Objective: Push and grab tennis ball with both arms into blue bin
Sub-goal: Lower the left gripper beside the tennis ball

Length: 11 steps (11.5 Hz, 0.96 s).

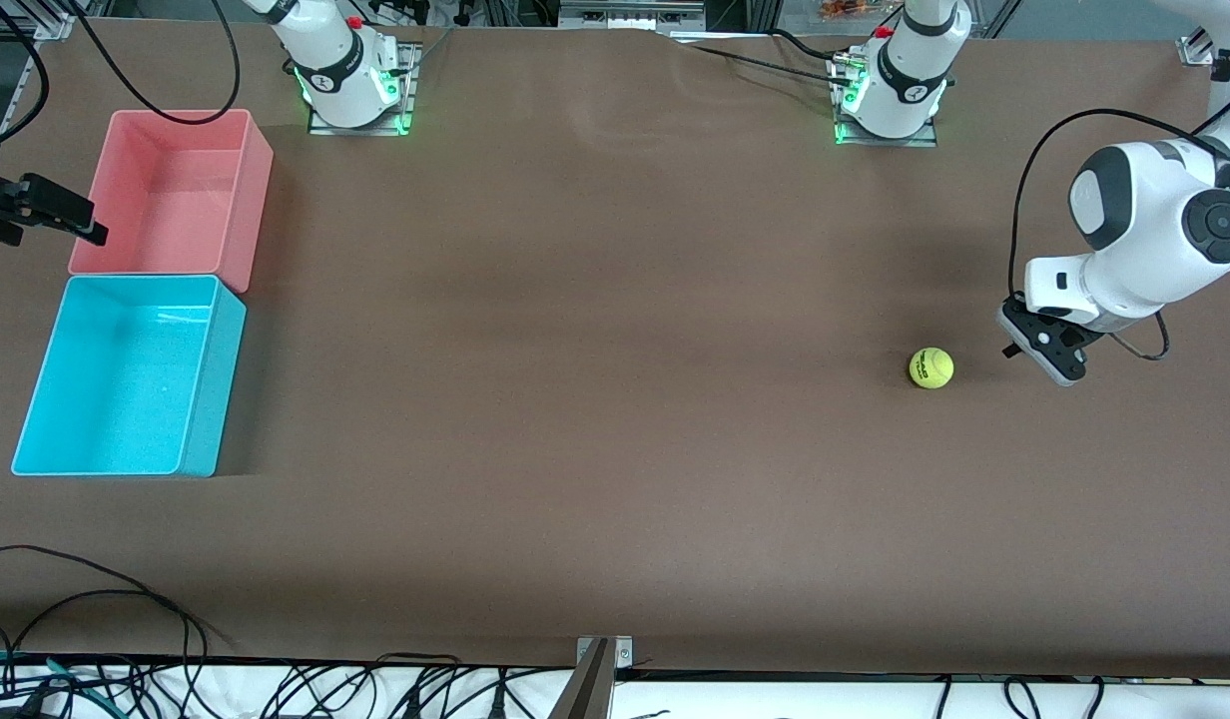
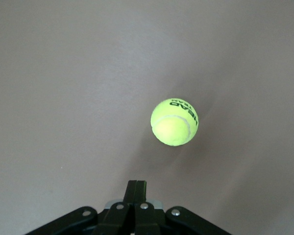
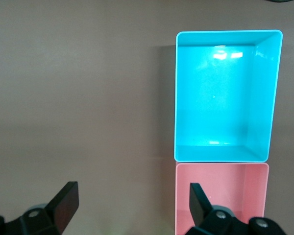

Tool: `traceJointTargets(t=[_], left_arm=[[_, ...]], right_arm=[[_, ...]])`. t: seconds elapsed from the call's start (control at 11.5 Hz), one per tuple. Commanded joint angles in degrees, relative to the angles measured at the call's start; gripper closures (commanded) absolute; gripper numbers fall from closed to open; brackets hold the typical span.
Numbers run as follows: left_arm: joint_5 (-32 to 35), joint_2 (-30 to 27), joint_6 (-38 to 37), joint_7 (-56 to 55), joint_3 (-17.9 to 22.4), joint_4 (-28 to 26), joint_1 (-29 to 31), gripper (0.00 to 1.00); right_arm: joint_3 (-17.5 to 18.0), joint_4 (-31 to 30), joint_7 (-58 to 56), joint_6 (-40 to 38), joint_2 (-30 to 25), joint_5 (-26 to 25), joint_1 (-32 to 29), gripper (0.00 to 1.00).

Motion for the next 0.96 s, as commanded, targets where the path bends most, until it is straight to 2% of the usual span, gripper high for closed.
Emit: traceJointTargets(t=[0.0, 0.26, 0.52, 0.7, 0.87], left_arm=[[5.87, 1.19, 1.07, 7.82, 0.25, 0.01, -0.23, 1.0], [7.3, 3.65, 3.17, 17.38, 0.25, -0.43, -0.24, 1.0], [6.25, 5.41, 5.99, 21.53, 0.16, -1.66, 0.12, 1.0], [1.88, 5.94, 6.61, 22.41, 0.16, -1.92, 0.38, 1.0], [-4.78, 7.95, 7.13, 28.54, 0.16, -1.84, 1.25, 1.0]], right_arm=[[0.15, 1.05, 0.35, -0.86, 0.23, 1.06, 0.01, 0.0], [0.06, 1.05, 0.35, -0.78, 0.23, 1.06, -0.07, 0.0], [0.06, 1.05, 0.35, -0.6, 0.23, 1.06, 0.02, 0.0], [0.06, 1.05, 0.26, -0.77, 0.23, 1.06, 0.02, 0.0], [0.06, 1.05, 0.26, -0.78, 0.23, 1.06, 0.02, 0.0]])
